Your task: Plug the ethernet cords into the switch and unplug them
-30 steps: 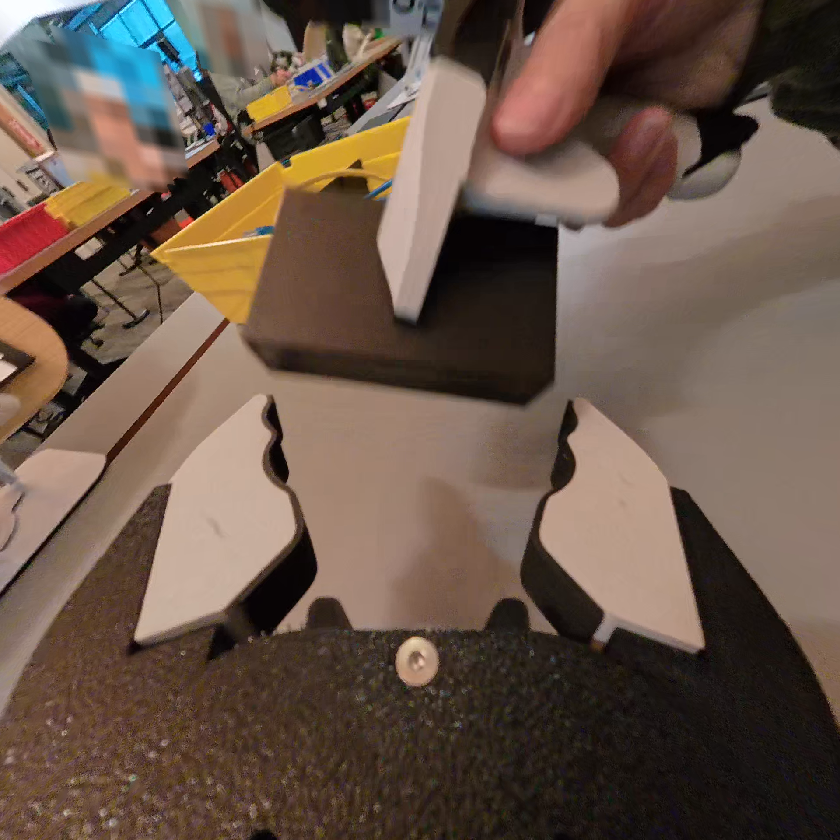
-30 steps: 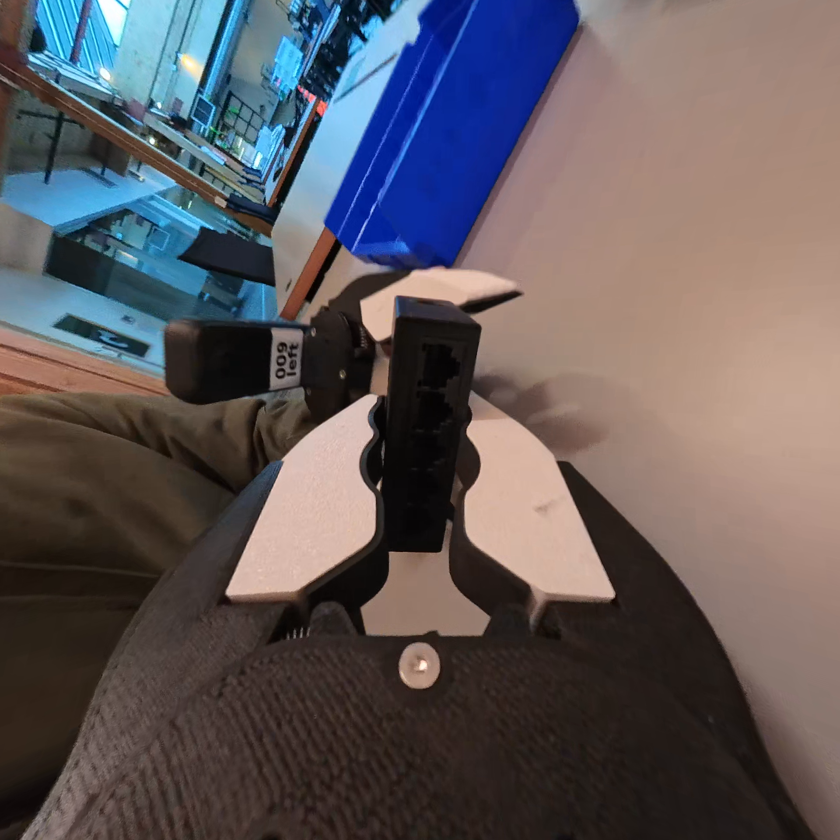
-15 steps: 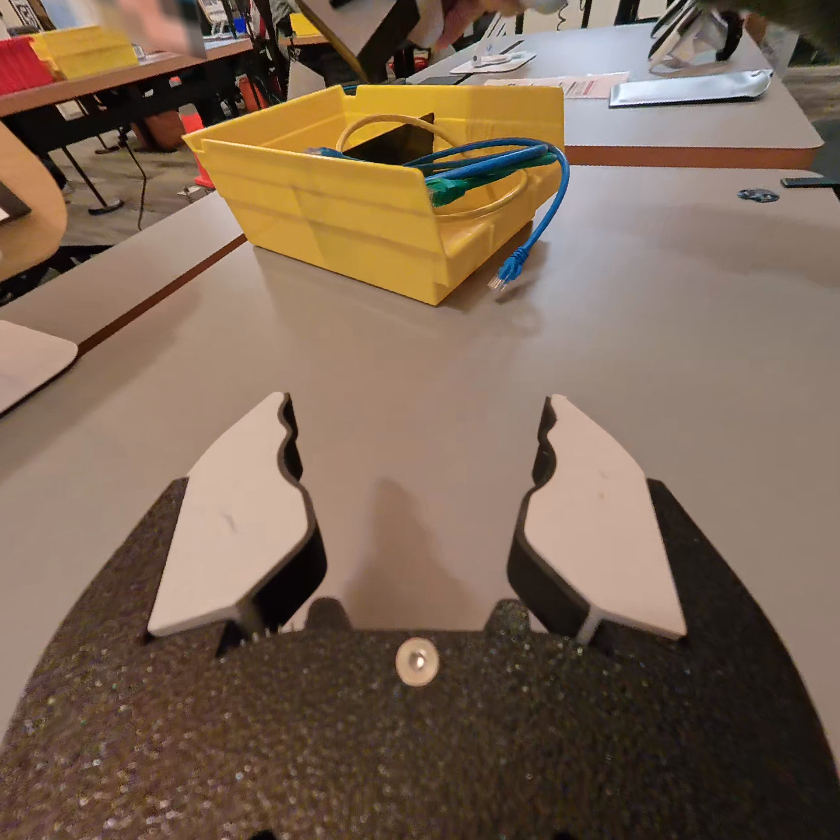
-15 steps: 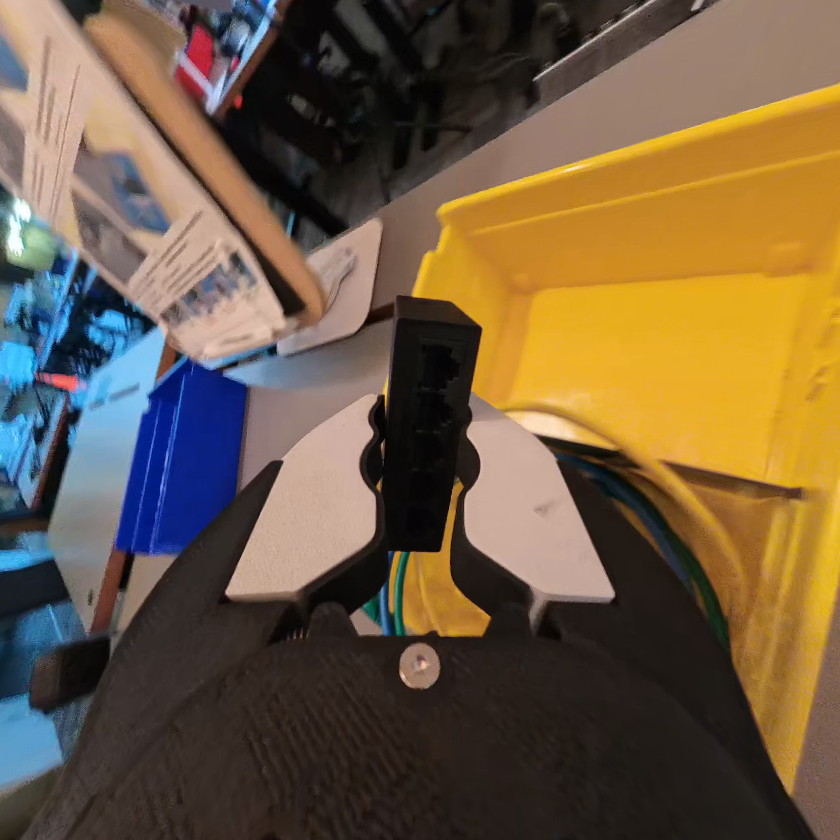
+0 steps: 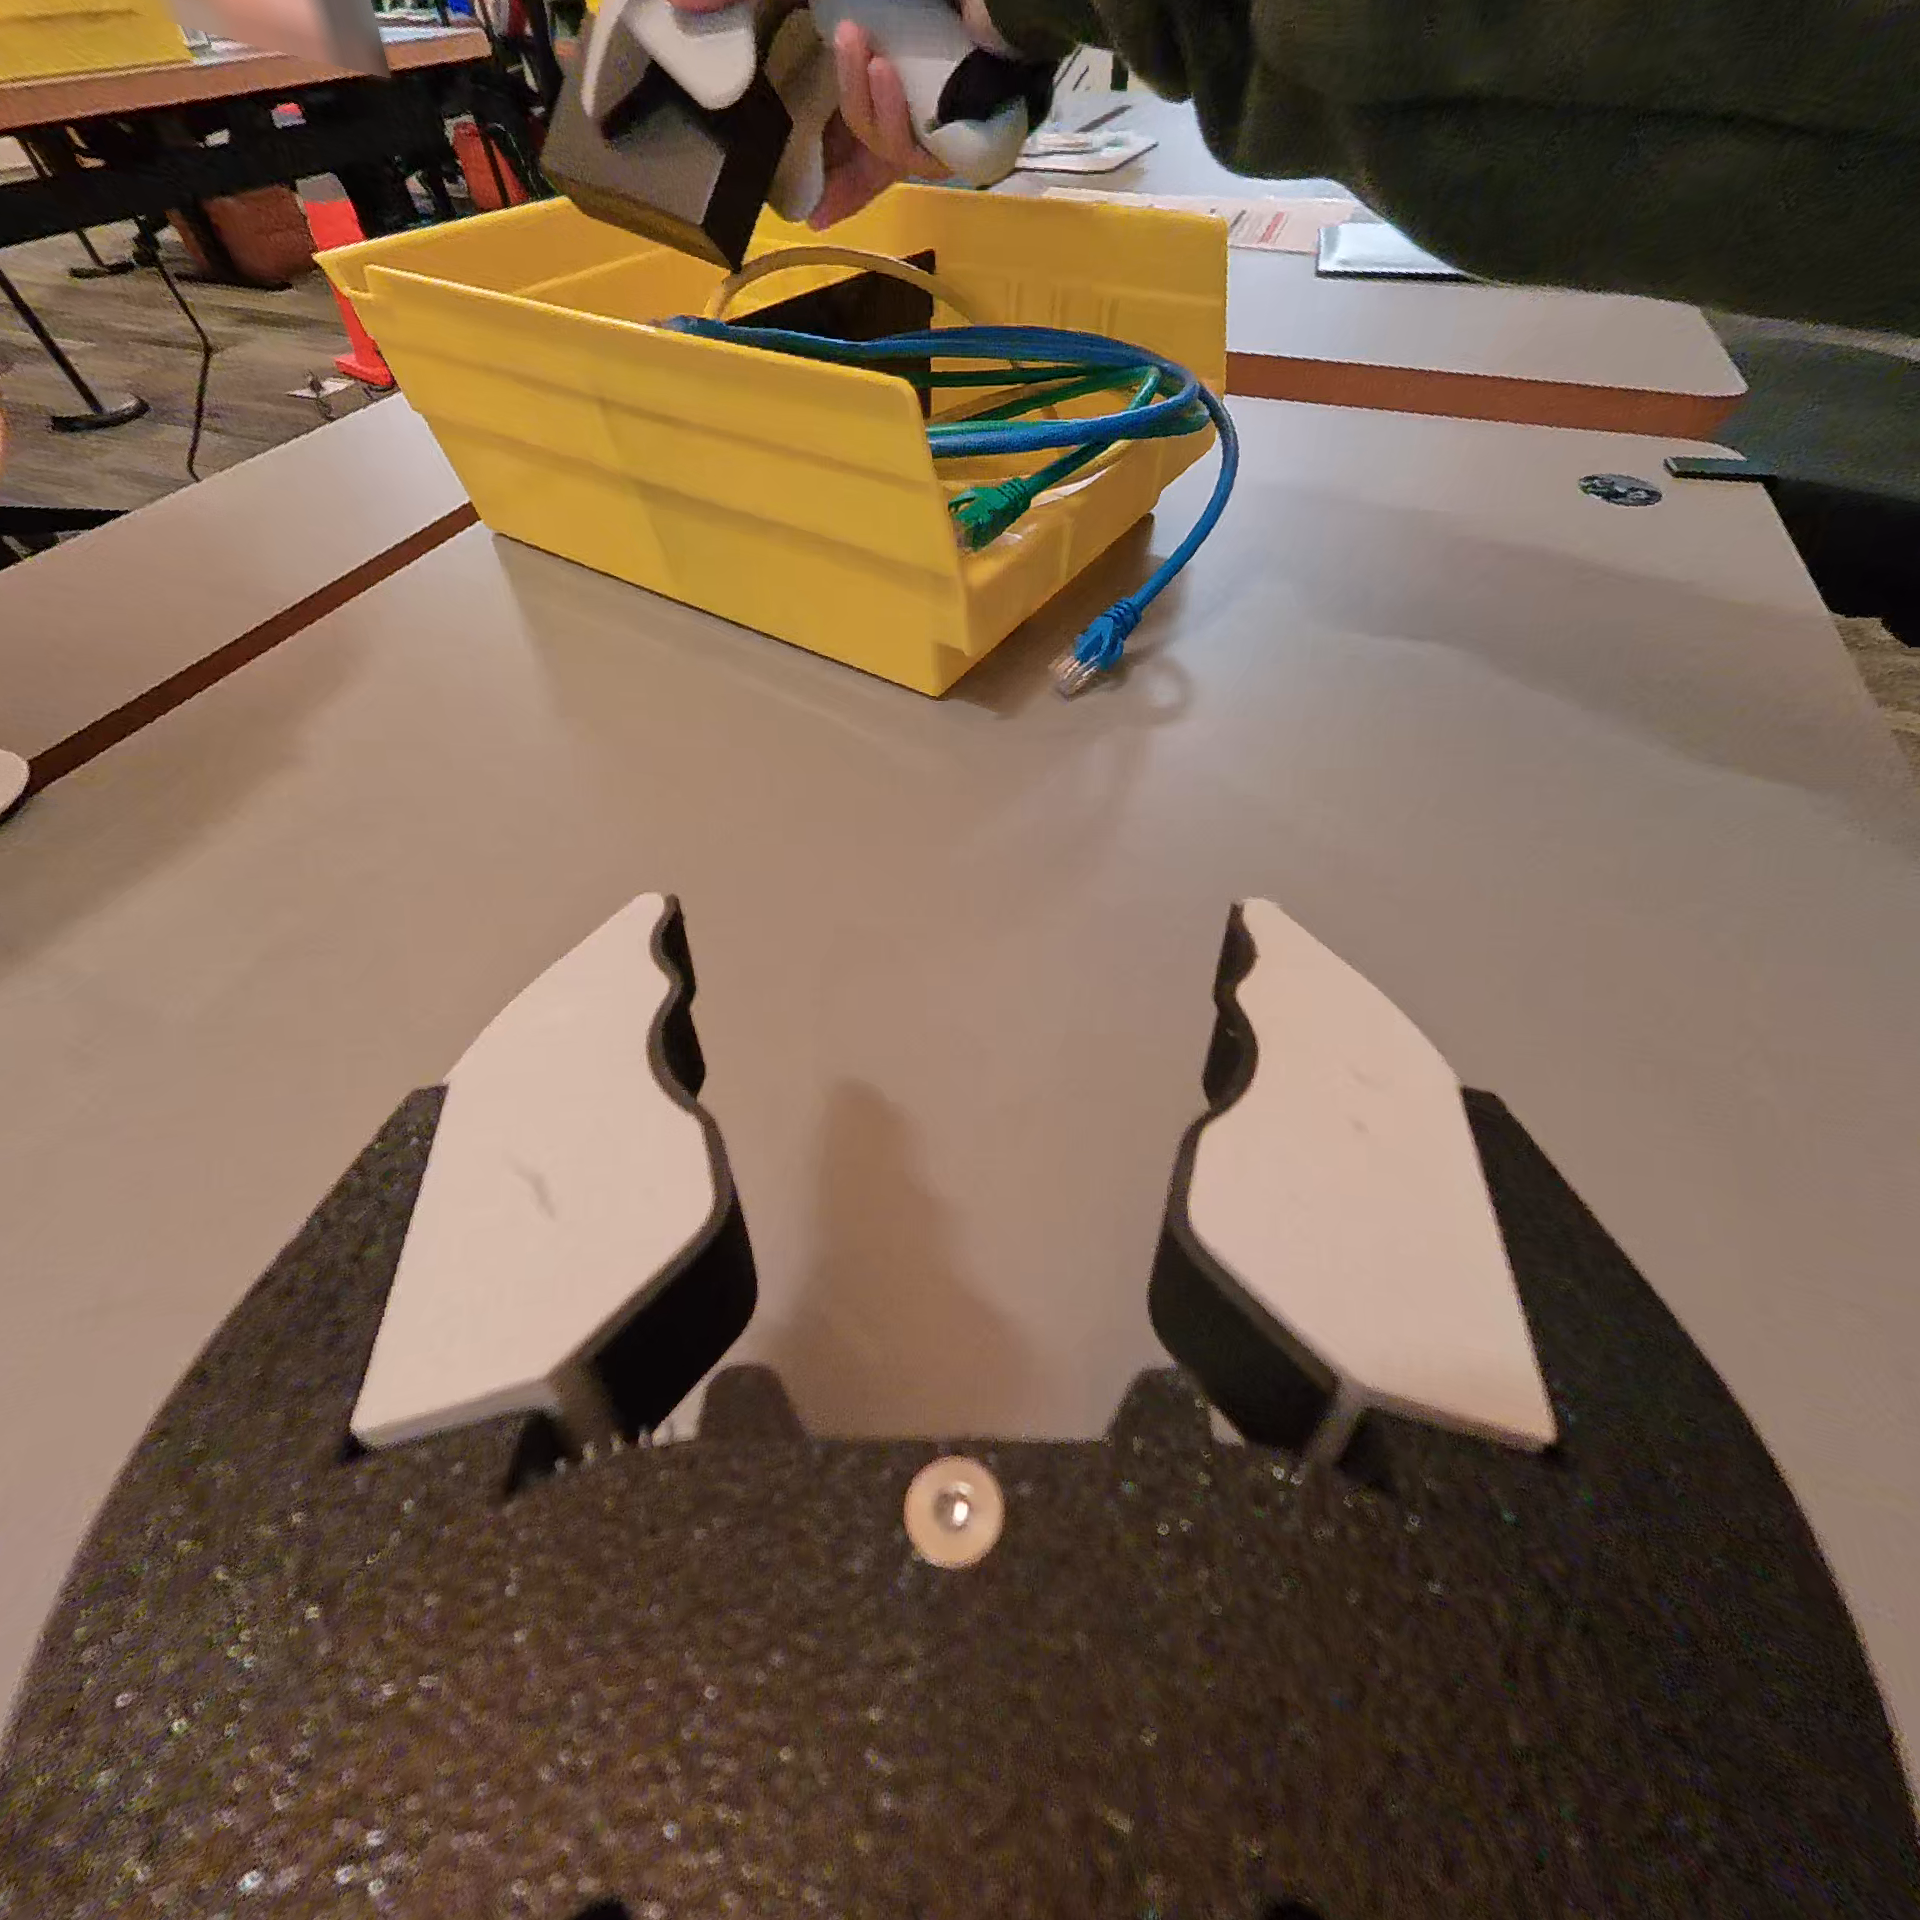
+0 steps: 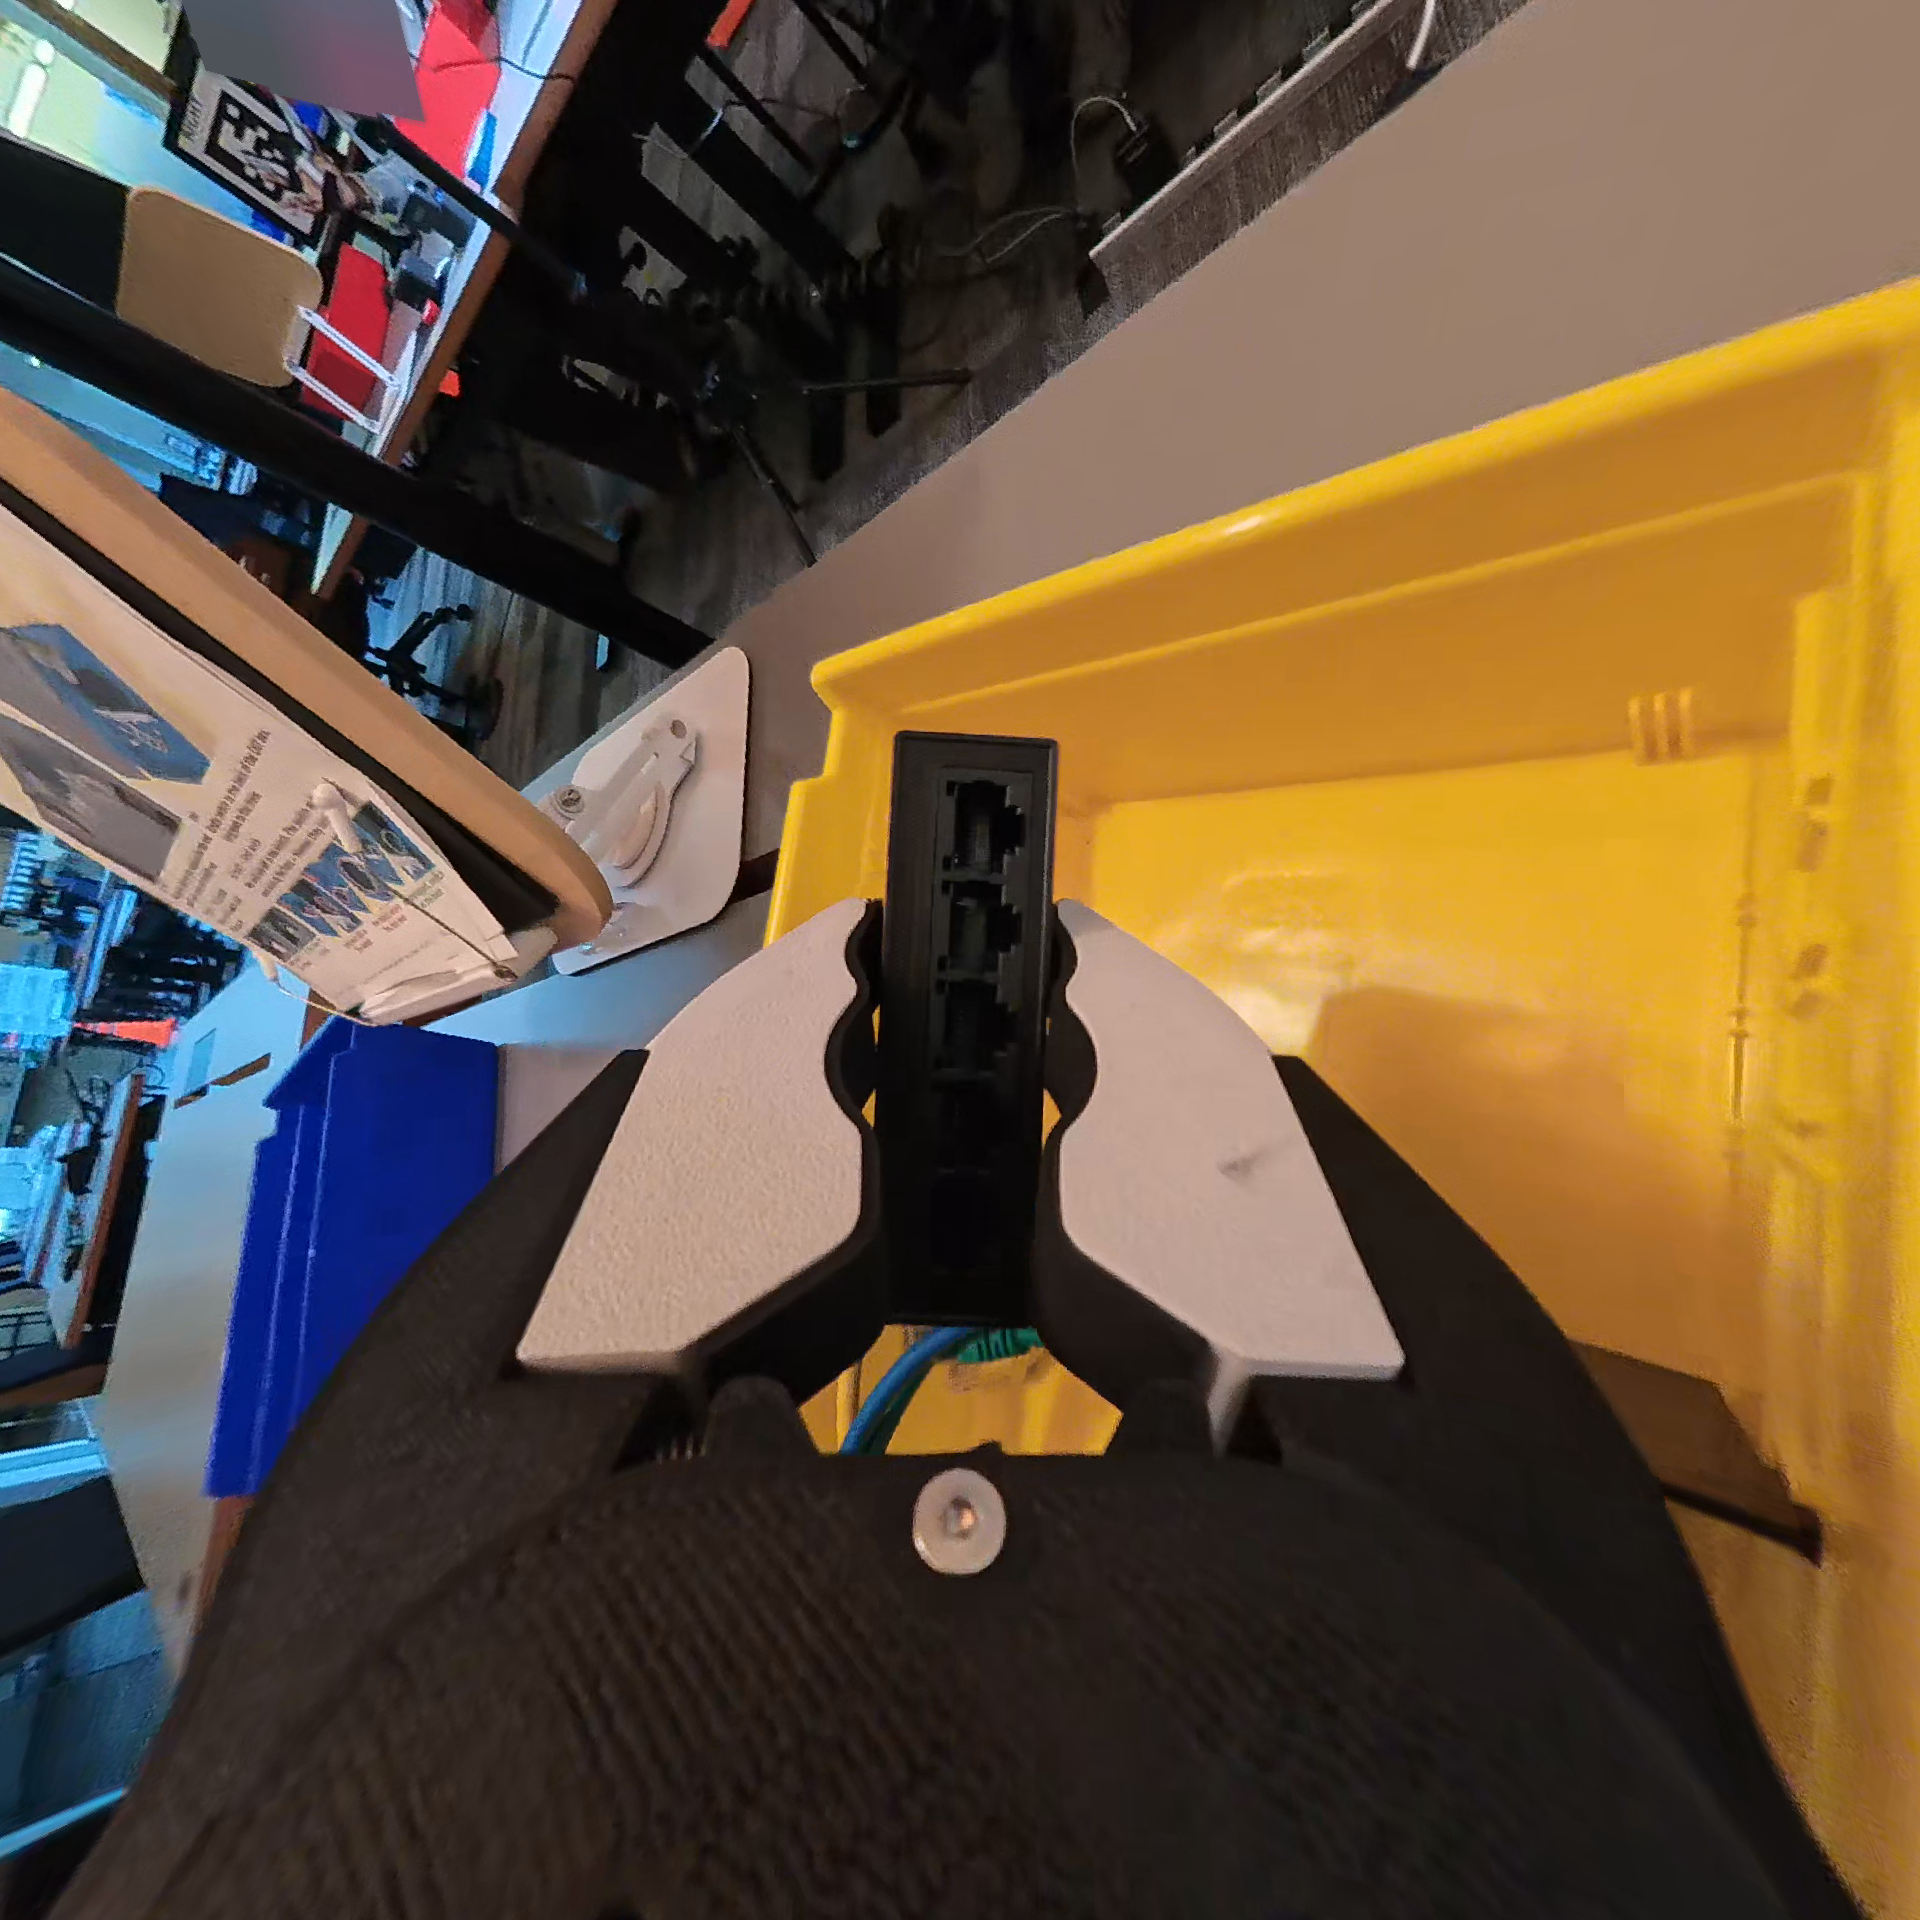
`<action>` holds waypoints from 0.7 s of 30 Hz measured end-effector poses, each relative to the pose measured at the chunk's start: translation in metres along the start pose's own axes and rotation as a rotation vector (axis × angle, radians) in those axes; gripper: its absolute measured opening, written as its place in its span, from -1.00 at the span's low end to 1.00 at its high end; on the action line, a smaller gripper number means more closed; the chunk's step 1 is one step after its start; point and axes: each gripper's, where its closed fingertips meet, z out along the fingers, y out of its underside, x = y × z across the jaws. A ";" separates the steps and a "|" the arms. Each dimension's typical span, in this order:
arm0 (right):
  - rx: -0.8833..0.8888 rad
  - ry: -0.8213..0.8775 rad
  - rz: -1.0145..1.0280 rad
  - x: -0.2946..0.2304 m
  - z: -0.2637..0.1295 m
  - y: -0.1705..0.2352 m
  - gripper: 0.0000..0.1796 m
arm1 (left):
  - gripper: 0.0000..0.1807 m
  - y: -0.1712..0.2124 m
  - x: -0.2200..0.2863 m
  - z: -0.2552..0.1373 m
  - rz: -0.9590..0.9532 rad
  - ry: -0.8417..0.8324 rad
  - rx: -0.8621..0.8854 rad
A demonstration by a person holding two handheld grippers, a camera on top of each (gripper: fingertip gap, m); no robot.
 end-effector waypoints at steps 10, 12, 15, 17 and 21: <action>0.067 -0.064 -0.199 -0.044 -0.043 0.003 -0.42 | 0.02 -0.002 0.000 -0.001 -0.029 0.018 0.014; 0.072 -0.128 -0.268 -0.060 -0.070 0.027 -0.41 | 0.02 -0.002 0.001 -0.001 -0.032 0.021 0.014; 0.070 -0.130 -0.420 -0.065 -0.117 0.086 -0.32 | 0.01 -0.001 0.001 0.000 -0.028 0.018 0.007; 0.095 -0.095 -0.525 -0.061 -0.150 0.134 -0.29 | 0.00 0.000 0.002 0.000 -0.022 0.011 0.003; 0.155 0.014 -0.698 -0.041 -0.199 0.224 -0.27 | -0.04 -0.003 0.000 0.003 -0.068 0.003 0.018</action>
